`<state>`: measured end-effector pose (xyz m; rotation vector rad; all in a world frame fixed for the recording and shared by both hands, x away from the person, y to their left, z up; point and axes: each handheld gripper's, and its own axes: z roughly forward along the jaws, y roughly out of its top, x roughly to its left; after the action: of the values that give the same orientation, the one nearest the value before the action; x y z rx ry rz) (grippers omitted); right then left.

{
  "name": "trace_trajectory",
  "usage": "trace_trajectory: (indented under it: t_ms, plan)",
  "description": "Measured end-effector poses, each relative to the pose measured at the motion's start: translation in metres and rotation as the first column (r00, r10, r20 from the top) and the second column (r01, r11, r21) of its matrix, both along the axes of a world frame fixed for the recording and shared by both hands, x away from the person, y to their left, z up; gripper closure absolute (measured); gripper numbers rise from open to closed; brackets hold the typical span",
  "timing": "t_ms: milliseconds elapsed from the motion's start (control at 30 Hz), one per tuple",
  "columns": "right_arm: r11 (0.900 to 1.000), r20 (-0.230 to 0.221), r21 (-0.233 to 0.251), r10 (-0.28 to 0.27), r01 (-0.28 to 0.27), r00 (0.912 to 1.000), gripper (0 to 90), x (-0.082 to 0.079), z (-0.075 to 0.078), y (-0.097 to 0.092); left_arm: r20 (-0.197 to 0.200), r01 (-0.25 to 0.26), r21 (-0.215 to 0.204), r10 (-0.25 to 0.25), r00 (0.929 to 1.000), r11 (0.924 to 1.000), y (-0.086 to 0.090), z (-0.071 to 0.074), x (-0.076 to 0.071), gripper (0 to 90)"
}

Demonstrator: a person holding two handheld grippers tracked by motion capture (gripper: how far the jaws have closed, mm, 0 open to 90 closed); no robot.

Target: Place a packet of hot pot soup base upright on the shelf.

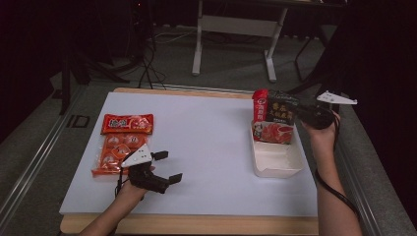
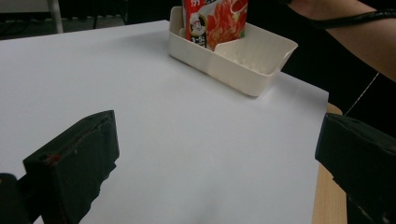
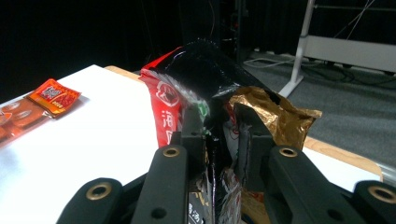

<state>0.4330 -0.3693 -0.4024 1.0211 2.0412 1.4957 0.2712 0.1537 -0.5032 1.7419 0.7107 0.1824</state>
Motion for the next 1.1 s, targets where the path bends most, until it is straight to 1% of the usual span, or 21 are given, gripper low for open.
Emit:
trace_trajectory:
  t_ms: [100, 167, 233, 400, 533, 600, 667, 767, 867, 1100]
  plan:
    - [1.0, -0.012, 0.009, -0.003, 0.003, 0.9999, 75.1, -0.002, -0.008, -0.002, 0.001, 0.0, 0.002, 0.0, 1.0, 1.0, 0.0, 0.0, 0.0, 0.0]
    - [0.999, -0.016, 0.043, -0.007, 0.008, 0.9999, 75.1, -0.004, -0.012, -0.007, 0.0, 0.004, 0.003, -0.004, 1.0, 1.0, -0.001, 0.0, 0.0, 0.0]
    - [0.9981, -0.022, 0.06, -0.013, 0.014, 0.9997, 75.0, -0.007, -0.017, -0.012, 0.0, 0.004, -0.001, -0.004, 1.0, 1.0, -0.001, -0.001, 0.0, 0.0]
    - [0.9986, -0.031, 0.043, -0.03, 0.031, 0.9991, 75.0, -0.012, -0.021, -0.019, -0.006, 0.014, 0.02, -0.014, 0.9999, 0.9997, -0.004, -0.002, 0.001, 0.0]
    - [0.9985, -0.036, 0.037, -0.039, 0.04, 0.9986, 75.2, -0.014, -0.023, -0.021, -0.018, 0.01, 0.026, -0.01, 0.9998, 0.9996, -0.004, -0.004, 0.002, 0.0]
    - [0.9987, -0.038, 0.029, -0.04, 0.041, 0.9985, 75.3, -0.014, -0.023, -0.021, -0.016, 0.008, 0.036, -0.007, 0.9999, 0.9993, -0.003, -0.003, 0.002, 0.0]
    - [0.9987, -0.033, 0.013, -0.049, 0.049, 0.9983, 75.5, -0.015, -0.022, -0.02, -0.015, 0.007, 0.033, -0.006, 0.9999, 0.9994, -0.003, -0.003, 0.002, 0.0]
    - [0.9987, -0.036, 0.011, -0.05, 0.05, 0.9981, 75.5, -0.015, -0.021, -0.021, -0.016, 0.003, 0.028, -0.003, 0.9999, 0.9996, -0.002, -0.003, 0.002, 0.0]
    - [0.998, -0.035, -0.016, -0.062, 0.061, 0.9975, 75.9, -0.017, -0.018, -0.023, -0.017, 0.004, 0.029, -0.004, 0.9998, 0.9996, -0.002, -0.003, 0.002, 0.0]
    - [0.998, -0.033, -0.013, -0.062, 0.062, 0.9975, 76.0, -0.017, -0.019, -0.024, -0.021, 0.007, 0.035, -0.006, 0.9998, 0.9994, -0.003, -0.003, 0.003, 0.0]
